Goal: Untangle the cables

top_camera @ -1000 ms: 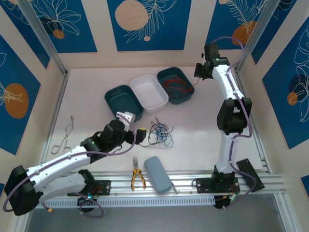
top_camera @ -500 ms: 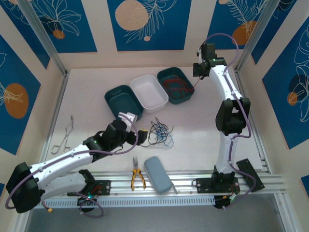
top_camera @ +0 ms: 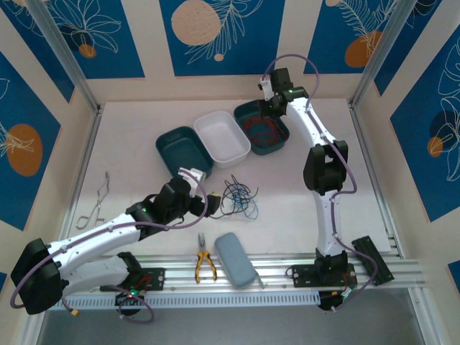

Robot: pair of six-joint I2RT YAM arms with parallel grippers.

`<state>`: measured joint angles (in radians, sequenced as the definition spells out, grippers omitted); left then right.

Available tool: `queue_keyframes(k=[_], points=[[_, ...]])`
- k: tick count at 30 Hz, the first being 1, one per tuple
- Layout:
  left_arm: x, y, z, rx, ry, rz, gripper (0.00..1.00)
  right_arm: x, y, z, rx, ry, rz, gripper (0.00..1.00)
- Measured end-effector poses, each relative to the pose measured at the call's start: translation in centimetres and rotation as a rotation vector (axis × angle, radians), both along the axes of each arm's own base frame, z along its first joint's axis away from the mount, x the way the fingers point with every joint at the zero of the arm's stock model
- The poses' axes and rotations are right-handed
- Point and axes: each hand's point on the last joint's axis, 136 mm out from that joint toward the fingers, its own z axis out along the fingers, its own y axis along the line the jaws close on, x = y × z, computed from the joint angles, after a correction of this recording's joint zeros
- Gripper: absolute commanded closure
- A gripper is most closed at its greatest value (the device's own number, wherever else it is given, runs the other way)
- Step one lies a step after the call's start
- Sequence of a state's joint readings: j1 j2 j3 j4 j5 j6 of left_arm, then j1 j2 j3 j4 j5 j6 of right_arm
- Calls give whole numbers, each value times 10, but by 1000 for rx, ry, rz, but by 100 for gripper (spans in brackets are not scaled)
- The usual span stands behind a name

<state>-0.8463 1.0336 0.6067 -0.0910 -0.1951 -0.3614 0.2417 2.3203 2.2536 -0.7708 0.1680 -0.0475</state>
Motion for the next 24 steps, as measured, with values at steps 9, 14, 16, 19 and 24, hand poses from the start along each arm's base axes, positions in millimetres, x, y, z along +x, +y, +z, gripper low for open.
queue_keyframes(k=[9,14,16,19,24], points=[[0,0,1,-5,0,2,0,-5,9,-27,100,115,6,100],[0,0,1,-7,2,4,0,-3,6,-39,115,153,-27,100],[0,0,1,-7,2,4,0,-2,4,-43,119,167,-47,100],[0,0,1,-7,2,4,0,-2,0,-48,127,188,-79,93],[0,0,1,-7,2,4,0,-2,-4,-45,141,198,-111,77]])
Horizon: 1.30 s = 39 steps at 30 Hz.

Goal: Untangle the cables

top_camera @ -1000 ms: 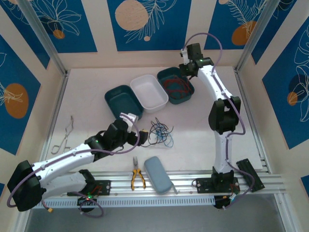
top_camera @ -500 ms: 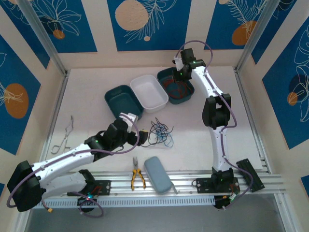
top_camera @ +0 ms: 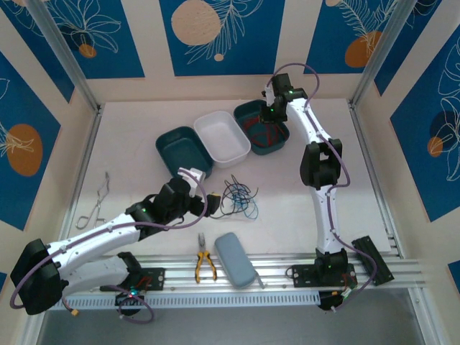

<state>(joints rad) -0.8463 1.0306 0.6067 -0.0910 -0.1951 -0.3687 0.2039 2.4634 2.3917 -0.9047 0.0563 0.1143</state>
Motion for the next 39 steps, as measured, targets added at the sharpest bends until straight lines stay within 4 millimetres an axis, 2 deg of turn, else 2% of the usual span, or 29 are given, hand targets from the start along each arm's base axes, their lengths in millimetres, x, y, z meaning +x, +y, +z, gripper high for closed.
queue_keyframes(k=[4,10,21,25,29,33,39], points=[[0,0,0,0,0,0,0,-1,-3,0,-2,10,-21,66],[0,0,0,-5,3,4,0,-2,-6,-1,-10,20,-36,63],[0,0,0,-12,9,11,0,-6,-13,9,-16,15,-66,83],[0,0,0,-13,8,11,0,-12,-19,-4,-26,54,-81,86],[0,0,1,-14,8,11,0,-20,-25,-23,-36,104,-93,100],[0,0,1,-14,7,11,0,-24,-27,-31,-38,127,-101,100],[0,0,1,-14,8,11,0,-20,-21,-30,-34,106,-90,100]])
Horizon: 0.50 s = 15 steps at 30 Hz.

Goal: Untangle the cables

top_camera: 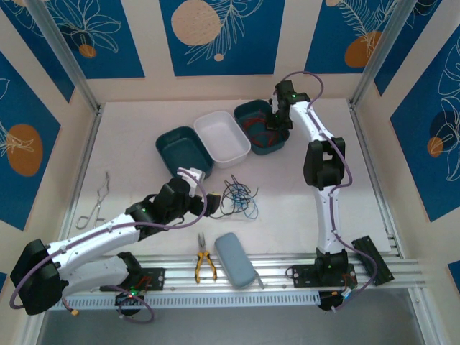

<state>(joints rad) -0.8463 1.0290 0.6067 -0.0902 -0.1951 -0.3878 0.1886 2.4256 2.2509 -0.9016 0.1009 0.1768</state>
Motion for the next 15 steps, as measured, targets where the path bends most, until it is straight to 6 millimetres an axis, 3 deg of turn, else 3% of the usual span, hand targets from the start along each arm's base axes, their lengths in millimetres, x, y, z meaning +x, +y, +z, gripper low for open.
queue_keyframes(k=[9,15], points=[[0,0,0,0,0,0,0,-3,28,-25,-16,25,64,100],[0,0,-1,2,1,0,0,-6,34,-45,-63,43,98,100]])
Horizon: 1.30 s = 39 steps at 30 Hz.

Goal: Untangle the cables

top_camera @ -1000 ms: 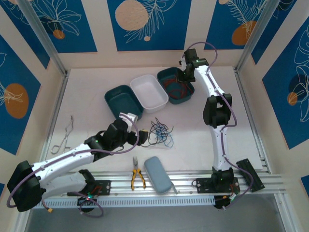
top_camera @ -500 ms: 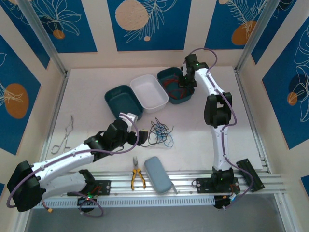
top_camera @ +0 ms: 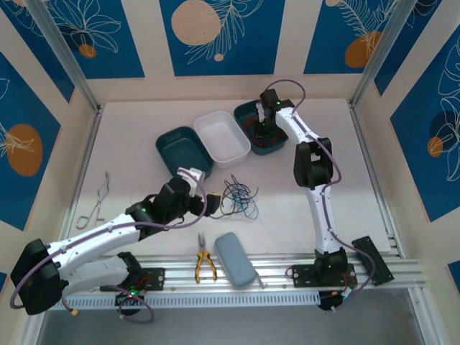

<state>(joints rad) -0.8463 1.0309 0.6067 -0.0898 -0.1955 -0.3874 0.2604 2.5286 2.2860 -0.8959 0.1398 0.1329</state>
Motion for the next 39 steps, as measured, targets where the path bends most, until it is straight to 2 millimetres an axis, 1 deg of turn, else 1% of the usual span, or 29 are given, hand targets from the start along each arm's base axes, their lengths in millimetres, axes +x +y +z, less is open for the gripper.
queue_keyframes(k=[3,7,12,14,16,19,21,23,25,28,31,34,36,39], points=[[0,0,-2,4,3,0,0,-1,-2,-3,-28,2,9,100],[1,-1,-3,7,7,0,0,1,-7,4,-60,-10,12,99],[1,-1,-4,7,7,0,0,3,-9,19,-73,-35,7,76],[1,-1,-3,6,6,0,0,2,-10,31,-76,-51,5,70],[2,-2,-3,3,3,0,0,3,-10,51,-73,-85,-1,64],[3,-3,-1,-4,-3,0,0,5,-12,85,-69,-149,-9,60],[3,-3,-1,-5,-4,0,0,5,-14,105,-71,-187,-16,59],[3,-3,-1,-5,-4,0,0,4,-16,120,-73,-215,-22,59],[3,-3,-1,-5,-4,0,0,4,-19,128,-79,-230,-32,59],[3,-3,-1,-5,-4,0,0,1,-21,127,-83,-222,-48,59],[3,-3,-1,-6,-4,0,0,-12,-22,121,-83,-189,-62,59],[3,-4,-1,-10,-2,3,0,-32,-22,120,-79,-162,-75,57],[3,-4,0,-13,-2,4,0,-52,-20,125,-68,-155,-82,56],[5,-6,3,-22,2,11,0,-83,-19,142,-35,-169,-101,56]])
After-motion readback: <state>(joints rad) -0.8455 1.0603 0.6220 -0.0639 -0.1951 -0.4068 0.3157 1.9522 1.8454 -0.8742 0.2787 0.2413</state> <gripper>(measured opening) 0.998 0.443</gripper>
